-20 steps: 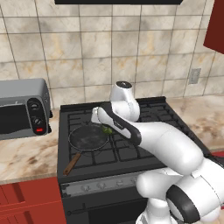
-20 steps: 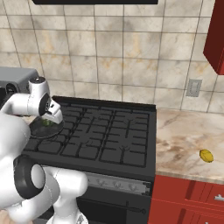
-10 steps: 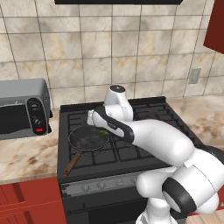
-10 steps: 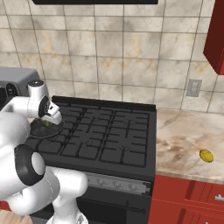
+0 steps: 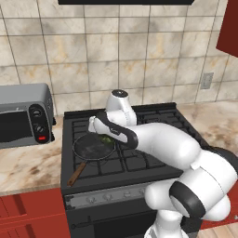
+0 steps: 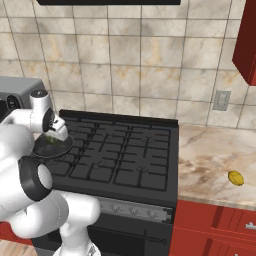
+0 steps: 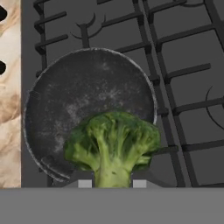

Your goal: Put the lemon and broccoli in the pan. Then turn on the front left burner and set the heat to medium.

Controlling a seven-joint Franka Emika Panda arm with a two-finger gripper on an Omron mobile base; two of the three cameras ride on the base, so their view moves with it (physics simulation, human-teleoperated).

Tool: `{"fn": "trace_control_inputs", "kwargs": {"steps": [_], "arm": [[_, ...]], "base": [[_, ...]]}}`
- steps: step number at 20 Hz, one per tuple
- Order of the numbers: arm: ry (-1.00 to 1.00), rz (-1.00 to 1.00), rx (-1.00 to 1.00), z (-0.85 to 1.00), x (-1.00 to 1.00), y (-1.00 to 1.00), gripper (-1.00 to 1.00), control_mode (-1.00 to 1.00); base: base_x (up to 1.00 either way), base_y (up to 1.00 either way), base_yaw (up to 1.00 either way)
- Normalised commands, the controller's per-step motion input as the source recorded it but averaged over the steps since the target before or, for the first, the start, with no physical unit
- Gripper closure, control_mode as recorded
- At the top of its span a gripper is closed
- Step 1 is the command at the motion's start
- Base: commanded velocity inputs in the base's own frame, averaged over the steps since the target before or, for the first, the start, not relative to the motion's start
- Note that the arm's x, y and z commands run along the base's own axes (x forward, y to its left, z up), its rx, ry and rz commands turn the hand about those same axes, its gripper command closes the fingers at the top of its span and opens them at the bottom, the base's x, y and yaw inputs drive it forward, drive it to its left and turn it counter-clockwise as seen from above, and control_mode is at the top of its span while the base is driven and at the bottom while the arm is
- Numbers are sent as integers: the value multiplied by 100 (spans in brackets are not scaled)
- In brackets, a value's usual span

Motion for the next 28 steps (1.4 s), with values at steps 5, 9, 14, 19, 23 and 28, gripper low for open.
{"fn": "trace_control_inputs", "kwargs": {"steps": [5, 9, 14, 19, 23, 28], "arm": [[1, 0, -2, 0, 27, 0, 100, -100], [0, 0, 0, -2, 10, 0, 100, -100], [0, 0, 0, -23, 0, 0, 100, -100], [0, 0, -1, -35, 0, 0, 100, -100], [0, 0, -1, -28, 0, 0, 100, -100], [0, 0, -3, -12, 0, 0, 100, -100]], "base": [[0, 0, 0], [0, 0, 0], [0, 0, 0], [0, 0, 0], [0, 0, 0], [0, 0, 0]]}}
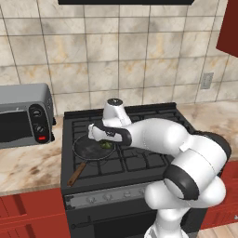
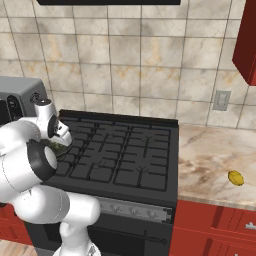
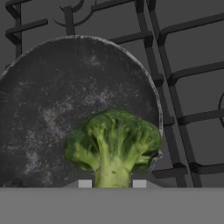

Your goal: Put the lemon and broccoli in the pan. Then turn on the front left burner and set the heat to medium.

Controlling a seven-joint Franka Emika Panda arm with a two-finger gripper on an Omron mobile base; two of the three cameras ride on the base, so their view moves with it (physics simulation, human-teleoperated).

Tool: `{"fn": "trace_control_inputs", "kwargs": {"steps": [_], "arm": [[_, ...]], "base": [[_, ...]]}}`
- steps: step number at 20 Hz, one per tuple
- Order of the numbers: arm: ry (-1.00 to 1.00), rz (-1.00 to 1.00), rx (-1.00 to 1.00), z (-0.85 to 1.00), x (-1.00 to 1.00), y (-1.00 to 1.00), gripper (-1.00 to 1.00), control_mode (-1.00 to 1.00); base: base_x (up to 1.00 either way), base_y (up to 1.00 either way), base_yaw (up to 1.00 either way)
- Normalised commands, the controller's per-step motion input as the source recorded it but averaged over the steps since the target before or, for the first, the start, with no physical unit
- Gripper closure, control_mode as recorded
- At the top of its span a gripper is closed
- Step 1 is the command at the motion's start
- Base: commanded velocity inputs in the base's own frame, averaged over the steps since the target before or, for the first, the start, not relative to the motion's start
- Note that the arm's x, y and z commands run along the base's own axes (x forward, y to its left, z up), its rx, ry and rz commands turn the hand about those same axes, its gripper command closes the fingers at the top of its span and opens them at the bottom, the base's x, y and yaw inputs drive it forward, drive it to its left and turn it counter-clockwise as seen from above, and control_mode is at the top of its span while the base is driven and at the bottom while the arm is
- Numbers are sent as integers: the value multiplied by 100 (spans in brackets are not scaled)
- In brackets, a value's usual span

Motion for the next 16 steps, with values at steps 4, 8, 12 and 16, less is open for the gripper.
{"fn": "trace_control_inputs", "kwargs": {"steps": [4, 8, 12, 16], "arm": [[0, 0, -5, -2, 9, 5, 100, -100], [0, 0, -4, -6, 16, 13, 100, -100], [0, 0, -3, -9, 18, 14, 100, -100], [0, 0, -1, -9, 9, 14, 100, -100]], "base": [[0, 0, 0], [0, 0, 0], [0, 0, 0], [0, 0, 0]]}}
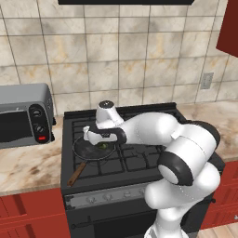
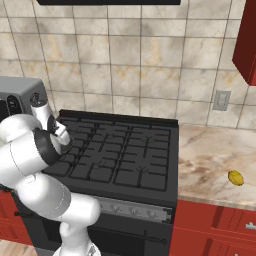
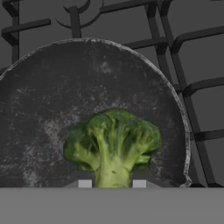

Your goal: Put the lemon and broccoli in the pan. Then turn on the front left burner and set the heat to medium.

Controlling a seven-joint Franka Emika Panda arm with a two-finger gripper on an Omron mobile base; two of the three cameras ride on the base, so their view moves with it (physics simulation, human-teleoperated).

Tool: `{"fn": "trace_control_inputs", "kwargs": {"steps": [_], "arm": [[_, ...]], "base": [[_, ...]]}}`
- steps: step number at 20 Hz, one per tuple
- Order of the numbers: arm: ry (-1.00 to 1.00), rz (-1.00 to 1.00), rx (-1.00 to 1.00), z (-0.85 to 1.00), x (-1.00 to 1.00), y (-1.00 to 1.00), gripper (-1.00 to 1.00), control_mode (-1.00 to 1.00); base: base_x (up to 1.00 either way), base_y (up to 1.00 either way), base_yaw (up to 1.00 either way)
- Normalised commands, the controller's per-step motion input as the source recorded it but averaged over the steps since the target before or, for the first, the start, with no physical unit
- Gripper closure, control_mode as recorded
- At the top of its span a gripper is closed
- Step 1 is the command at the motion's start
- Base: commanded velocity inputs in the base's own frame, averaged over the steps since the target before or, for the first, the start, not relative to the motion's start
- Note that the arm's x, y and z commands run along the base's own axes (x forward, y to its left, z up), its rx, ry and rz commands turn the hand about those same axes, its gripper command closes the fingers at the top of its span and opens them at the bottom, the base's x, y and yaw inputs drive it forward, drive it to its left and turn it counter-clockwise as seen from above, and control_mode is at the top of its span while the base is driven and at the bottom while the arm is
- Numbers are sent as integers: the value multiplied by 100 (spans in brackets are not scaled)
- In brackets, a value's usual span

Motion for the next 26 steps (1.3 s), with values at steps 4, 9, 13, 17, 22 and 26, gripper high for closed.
{"fn": "trace_control_inputs", "kwargs": {"steps": [4, 9, 13, 17, 22, 26], "arm": [[0, 0, -1, -1, 0, 4, 100, -100], [0, 0, 0, 0, -1, 0, -100, -100], [0, 0, 0, 0, 0, 0, -100, -100], [0, 0, 0, 0, -1, 0, -100, -100], [0, 0, 2, 4, -2, 0, -100, -100], [0, 0, 0, 50, 0, -10, -100, -100]], "base": [[0, 0, 0], [0, 0, 0], [0, 0, 0], [0, 0, 0], [0, 0, 0], [0, 0, 0]]}}
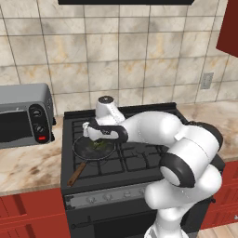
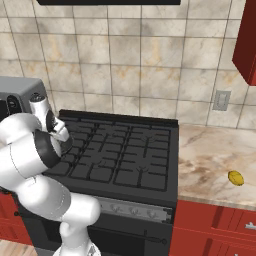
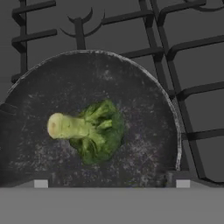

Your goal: Put the lemon and broccoli in the pan. Then turn on the front left burner and set the heat to medium.

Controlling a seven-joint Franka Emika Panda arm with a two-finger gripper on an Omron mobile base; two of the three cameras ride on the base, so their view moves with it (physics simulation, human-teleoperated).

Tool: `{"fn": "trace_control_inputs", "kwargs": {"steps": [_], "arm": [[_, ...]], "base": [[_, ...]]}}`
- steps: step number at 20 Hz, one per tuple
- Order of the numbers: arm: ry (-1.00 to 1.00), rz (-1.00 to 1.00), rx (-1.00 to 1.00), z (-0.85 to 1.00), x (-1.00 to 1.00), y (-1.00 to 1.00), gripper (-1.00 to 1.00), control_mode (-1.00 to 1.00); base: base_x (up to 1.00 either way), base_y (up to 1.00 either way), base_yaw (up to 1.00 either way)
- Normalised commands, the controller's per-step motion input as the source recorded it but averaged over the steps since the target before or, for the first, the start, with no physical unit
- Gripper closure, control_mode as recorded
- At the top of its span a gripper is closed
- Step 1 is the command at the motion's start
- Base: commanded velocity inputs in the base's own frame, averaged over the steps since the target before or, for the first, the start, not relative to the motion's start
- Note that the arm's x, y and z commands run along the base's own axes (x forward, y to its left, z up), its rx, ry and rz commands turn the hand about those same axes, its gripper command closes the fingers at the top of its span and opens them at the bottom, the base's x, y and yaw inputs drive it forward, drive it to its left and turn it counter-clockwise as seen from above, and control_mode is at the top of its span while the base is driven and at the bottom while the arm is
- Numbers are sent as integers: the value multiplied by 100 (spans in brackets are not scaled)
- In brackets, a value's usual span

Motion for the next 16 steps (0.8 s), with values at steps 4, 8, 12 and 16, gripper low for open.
{"fn": "trace_control_inputs", "kwargs": {"steps": [4, 8, 12, 16], "arm": [[0, 0, 0, 58, 0, -19, -100, -100], [6, -5, 0, 19, 0, -48, -100, -100], [9, -4, 0, 1, 0, -76, -100, -100], [8, -3, 0, 0, 0, -89, -100, -100]], "base": [[0, 0, 0], [0, 0, 0], [0, 0, 0], [0, 0, 0]]}}
